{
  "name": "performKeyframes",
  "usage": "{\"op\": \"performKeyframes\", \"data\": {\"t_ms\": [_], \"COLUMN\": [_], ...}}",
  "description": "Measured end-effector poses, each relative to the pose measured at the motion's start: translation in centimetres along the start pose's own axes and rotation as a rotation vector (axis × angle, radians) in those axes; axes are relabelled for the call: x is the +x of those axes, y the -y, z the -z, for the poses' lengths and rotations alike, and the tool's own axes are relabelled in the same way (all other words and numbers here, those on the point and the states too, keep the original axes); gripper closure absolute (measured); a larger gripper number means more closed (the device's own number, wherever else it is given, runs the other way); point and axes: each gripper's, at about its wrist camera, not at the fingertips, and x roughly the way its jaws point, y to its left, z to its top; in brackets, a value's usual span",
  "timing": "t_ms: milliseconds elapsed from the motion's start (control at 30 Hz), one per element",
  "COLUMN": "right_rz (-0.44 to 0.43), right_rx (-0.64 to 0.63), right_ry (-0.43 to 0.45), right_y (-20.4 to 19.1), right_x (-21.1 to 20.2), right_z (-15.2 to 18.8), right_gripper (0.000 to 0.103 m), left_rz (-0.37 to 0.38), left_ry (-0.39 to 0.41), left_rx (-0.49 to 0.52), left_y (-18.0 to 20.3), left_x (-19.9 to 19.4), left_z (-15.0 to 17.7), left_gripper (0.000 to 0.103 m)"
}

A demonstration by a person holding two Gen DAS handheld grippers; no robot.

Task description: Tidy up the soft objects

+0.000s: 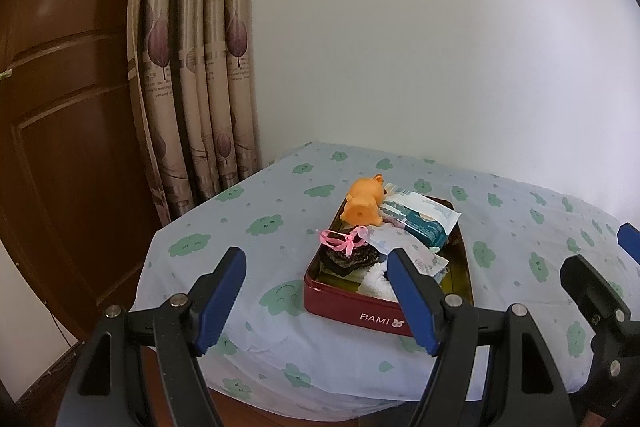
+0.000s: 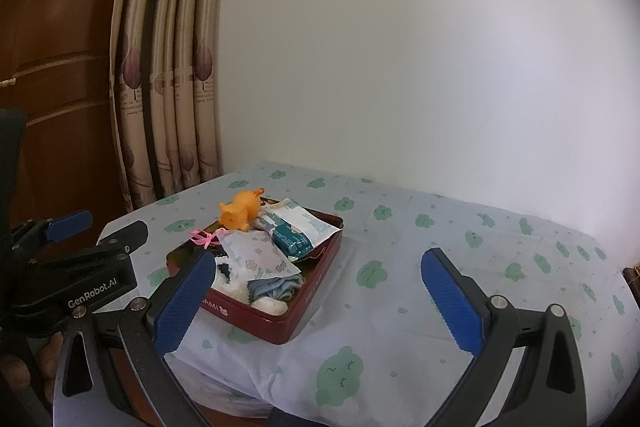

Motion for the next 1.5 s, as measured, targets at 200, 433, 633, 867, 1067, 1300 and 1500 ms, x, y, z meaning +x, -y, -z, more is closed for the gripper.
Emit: {"op": "performKeyframes", "data": {"t_ms": [200,433,633,867,1067,1300,1500], "right_rz": [-0.008,-0.008,-0.008,-0.009,-0.008,-0.006,-0.006], "right_rx": [-0.003,0.0,-0.001,0.002,0.001,0.0,0.0], "right_ry": [-0.01,-0.015,-0.017,-0.024,-0.026,-0.027,-0.029], "right_y": [-0.02,0.14,0.25,0.36,0.36,0.4,0.43], "right_x": [0.12,0.22,0.22,0.25,0.29,0.28,0.26], "right_z": [0.15,0.34,0.43,0.58,0.65,0.7,0.79], "right_gripper": [0.001,0.001,0.001,0.001,0.001,0.001,0.001], "left_rz": [-0.005,0.0,0.001,0.003,0.007,0.006,0.009], "left_ry": [-0.012,-0.014,-0.015,-0.018,-0.021,-0.022,-0.023], "left_rx": [0.003,0.001,0.002,0.002,0.003,0.011,0.009], "left_y": [-0.05,-0.02,-0.12,-0.09,-0.27,-0.28,-0.21], "left_x": [0.15,0.16,0.15,0.27,0.3,0.31,0.38], "left_z": [0.09,0.14,0.22,0.18,0.31,0.4,0.32], "left_gripper": [0.028,0.028,0.028,0.028,0.028,0.028,0.028]}}
